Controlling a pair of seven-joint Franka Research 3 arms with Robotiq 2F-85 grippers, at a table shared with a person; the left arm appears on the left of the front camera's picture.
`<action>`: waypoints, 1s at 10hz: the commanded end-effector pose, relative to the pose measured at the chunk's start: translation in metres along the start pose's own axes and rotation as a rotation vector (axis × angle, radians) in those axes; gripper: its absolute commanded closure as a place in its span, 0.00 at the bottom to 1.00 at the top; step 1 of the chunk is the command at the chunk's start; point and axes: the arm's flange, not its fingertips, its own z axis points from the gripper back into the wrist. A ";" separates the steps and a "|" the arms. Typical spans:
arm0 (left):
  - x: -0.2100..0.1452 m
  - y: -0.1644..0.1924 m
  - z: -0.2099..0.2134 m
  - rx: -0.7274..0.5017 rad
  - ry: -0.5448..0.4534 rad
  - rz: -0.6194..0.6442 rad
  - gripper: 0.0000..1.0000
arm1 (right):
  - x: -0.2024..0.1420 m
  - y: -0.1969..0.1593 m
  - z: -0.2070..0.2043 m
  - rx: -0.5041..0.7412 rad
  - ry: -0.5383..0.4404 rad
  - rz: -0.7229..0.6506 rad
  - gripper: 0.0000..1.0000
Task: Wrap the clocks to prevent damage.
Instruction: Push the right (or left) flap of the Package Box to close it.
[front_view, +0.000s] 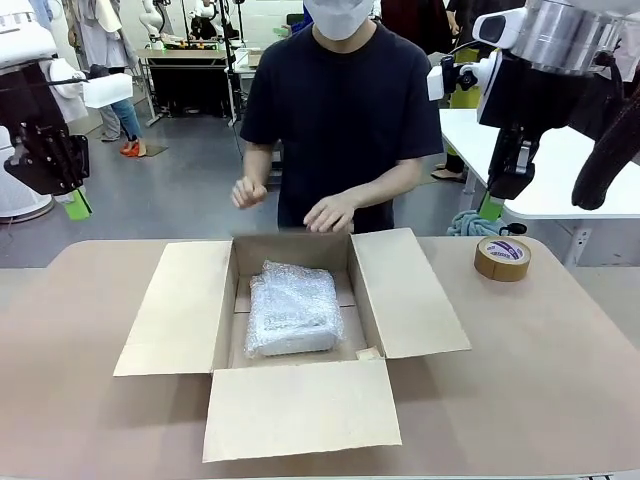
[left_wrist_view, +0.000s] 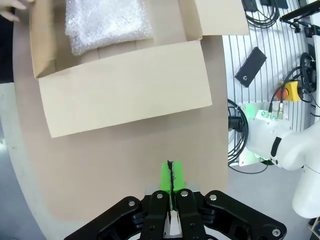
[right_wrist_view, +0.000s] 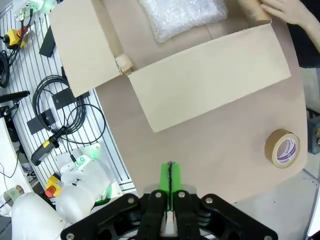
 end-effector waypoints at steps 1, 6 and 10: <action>0.000 -0.003 0.000 0.010 0.021 0.022 1.00 | -0.001 -0.001 0.002 -0.001 -0.005 -0.024 0.99; 0.000 -0.003 0.000 0.010 0.021 0.022 1.00 | -0.001 -0.001 0.002 -0.001 -0.005 -0.024 0.99; 0.000 -0.003 0.000 0.010 0.021 0.022 1.00 | -0.001 -0.001 0.002 -0.001 -0.005 -0.024 0.99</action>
